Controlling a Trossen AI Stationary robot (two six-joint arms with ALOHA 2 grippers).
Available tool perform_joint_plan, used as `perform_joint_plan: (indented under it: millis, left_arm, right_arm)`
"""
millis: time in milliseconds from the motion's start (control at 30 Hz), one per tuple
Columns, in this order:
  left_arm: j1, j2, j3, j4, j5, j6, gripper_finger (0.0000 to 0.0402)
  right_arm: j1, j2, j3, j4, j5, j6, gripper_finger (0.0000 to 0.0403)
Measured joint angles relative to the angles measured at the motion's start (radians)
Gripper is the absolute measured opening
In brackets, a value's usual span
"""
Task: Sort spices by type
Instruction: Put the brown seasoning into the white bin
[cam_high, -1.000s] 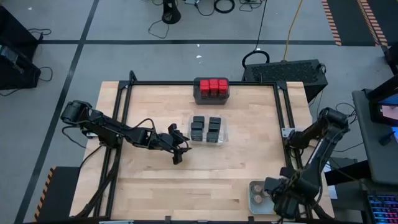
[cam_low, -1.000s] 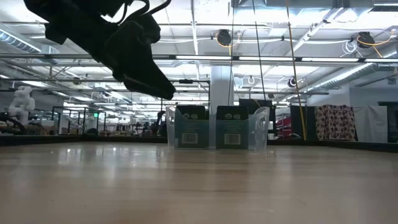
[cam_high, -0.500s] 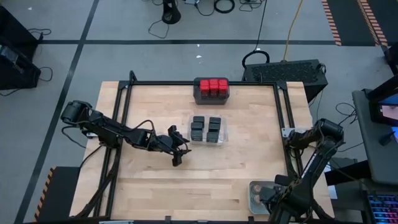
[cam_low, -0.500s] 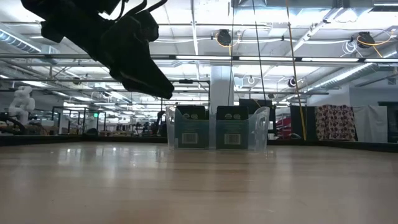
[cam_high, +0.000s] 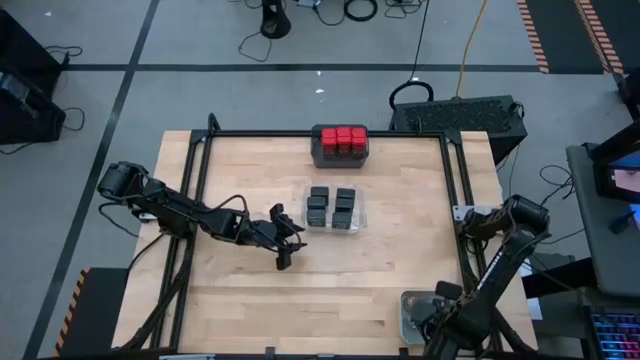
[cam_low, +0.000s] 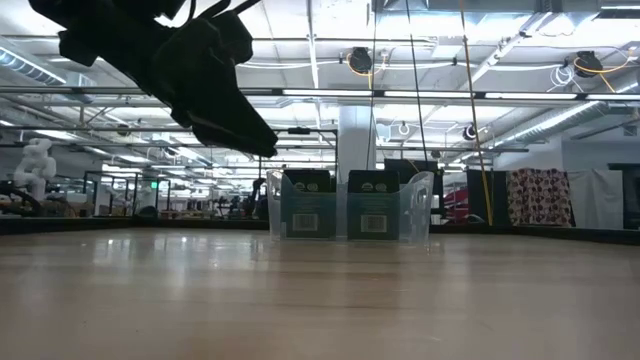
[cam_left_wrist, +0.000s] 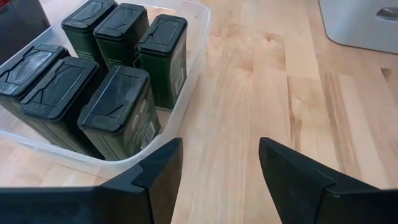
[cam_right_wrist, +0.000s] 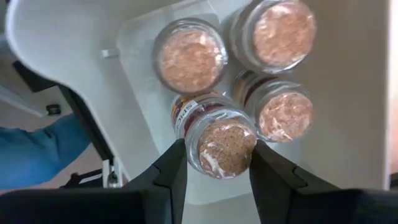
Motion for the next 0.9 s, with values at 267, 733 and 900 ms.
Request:
perform_joint_plan:
  millis: [267, 733, 900]
  left_arm:
    - [0.0, 0.0, 0.0, 0.0, 0.0, -0.007, 0.0217]
    - [0.0, 0.0, 0.0, 0.0, 0.0, -0.008, 0.0217]
    - [0.0, 0.0, 0.0, 0.0, 0.0, -0.008, 0.0217]
  right_arm:
    - [-0.009, 0.0, 0.0, -0.022, 0.001, -0.02, 0.0121]
    - [-0.009, 0.0, 0.0, 0.001, -0.009, -0.103, 0.0135]
    - [-0.01, 0.0, 0.0, -0.007, -0.007, -0.105, 0.0156]
